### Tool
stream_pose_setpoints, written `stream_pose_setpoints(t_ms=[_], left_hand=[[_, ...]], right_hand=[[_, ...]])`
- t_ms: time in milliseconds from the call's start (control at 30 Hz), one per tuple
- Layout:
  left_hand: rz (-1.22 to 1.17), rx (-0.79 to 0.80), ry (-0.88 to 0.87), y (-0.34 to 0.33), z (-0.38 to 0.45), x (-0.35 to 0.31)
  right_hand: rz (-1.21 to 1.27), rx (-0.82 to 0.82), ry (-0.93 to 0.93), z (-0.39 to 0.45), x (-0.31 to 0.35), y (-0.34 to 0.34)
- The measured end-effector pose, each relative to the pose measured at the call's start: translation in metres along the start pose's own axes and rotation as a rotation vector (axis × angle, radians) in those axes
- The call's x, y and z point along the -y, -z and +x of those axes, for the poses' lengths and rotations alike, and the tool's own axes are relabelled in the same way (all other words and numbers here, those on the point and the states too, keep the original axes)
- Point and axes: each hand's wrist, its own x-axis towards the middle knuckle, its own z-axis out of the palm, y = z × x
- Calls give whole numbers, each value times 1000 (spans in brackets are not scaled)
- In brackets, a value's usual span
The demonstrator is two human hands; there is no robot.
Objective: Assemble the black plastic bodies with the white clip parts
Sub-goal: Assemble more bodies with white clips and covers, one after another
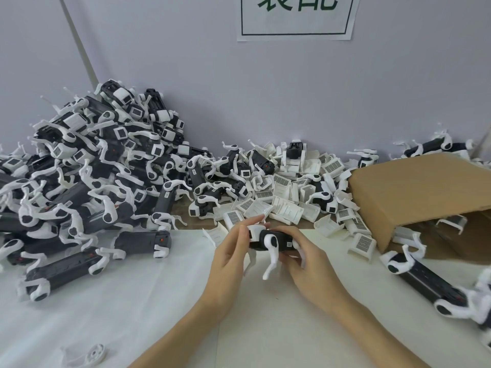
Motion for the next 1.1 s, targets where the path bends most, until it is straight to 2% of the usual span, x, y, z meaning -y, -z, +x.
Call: stream_pose_setpoints(t_ms=[200,467,567,667,700,833,967,1100], left_hand=[[-39,23,68,1,2,4],[-6,24,13,0,1,1],[-2,24,-1,-1,0,1],[21,10,-6,-3,1,0],[11,-6,6,-2,1,1],[-79,-64,68,4,5,6],[-145,-116,134,7,7,8],[-240,-194,191,7,9,7]], right_hand=[[45,-27,-56,1,-1,3],[84,3,-93,5,-1,6],[44,-32,-29,3,-1,4],[-135,-149,65,2,-2,4],[-132,-131,68,1,-3,6],[172,111,-111,1,1,10],[215,58,-104,3,3,7],[112,34,43,-2,2,5]])
